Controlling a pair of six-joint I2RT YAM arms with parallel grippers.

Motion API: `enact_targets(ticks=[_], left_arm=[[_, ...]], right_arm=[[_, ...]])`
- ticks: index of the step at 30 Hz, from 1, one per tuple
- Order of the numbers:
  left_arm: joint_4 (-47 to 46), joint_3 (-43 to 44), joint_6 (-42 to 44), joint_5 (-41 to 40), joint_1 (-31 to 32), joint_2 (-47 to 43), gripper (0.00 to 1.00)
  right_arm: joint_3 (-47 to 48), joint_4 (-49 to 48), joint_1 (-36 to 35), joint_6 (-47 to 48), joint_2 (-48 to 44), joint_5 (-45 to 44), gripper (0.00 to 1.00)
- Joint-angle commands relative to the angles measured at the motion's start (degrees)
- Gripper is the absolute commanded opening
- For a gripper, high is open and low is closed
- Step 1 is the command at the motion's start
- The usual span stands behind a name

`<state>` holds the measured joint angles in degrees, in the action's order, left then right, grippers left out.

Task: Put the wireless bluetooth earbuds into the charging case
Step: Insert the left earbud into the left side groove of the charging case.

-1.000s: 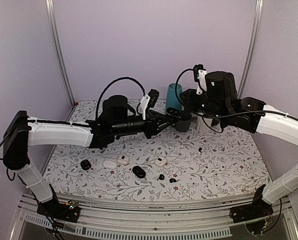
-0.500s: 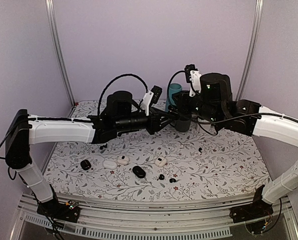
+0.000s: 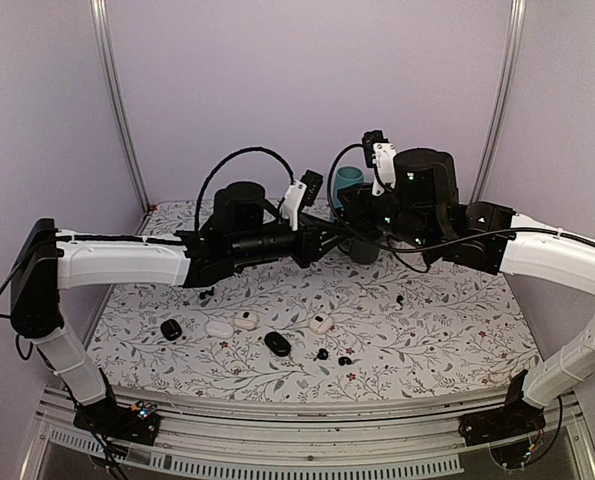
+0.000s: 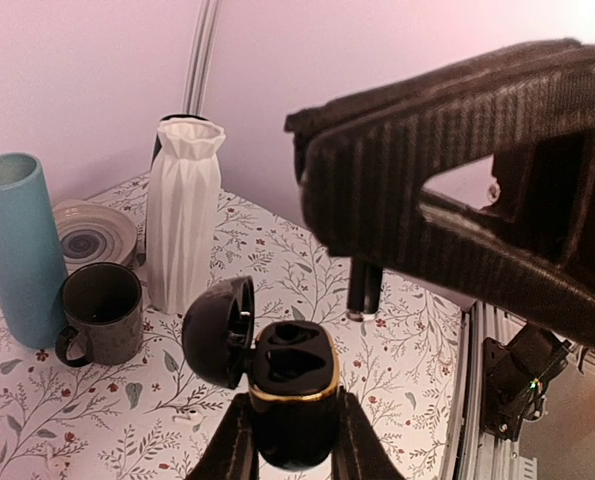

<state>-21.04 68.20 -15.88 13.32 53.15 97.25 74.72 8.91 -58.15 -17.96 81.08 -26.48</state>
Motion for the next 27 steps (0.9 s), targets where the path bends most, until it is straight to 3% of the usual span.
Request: enact_targets(ticks=[1, 27], left_arm=[[-0.82, 0.94, 0.5, -0.07, 0.82, -1.84, 0.0], [-2.43, 0.39, 0.67, 2.65, 1.02, -3.47, 0.0]], right_arm=[[-0.7, -1.92, -0.47, 1.42, 0.47, -0.88, 0.05], [-3.78, -3.24, -0.47, 3.01, -0.53, 6.73, 0.06]])
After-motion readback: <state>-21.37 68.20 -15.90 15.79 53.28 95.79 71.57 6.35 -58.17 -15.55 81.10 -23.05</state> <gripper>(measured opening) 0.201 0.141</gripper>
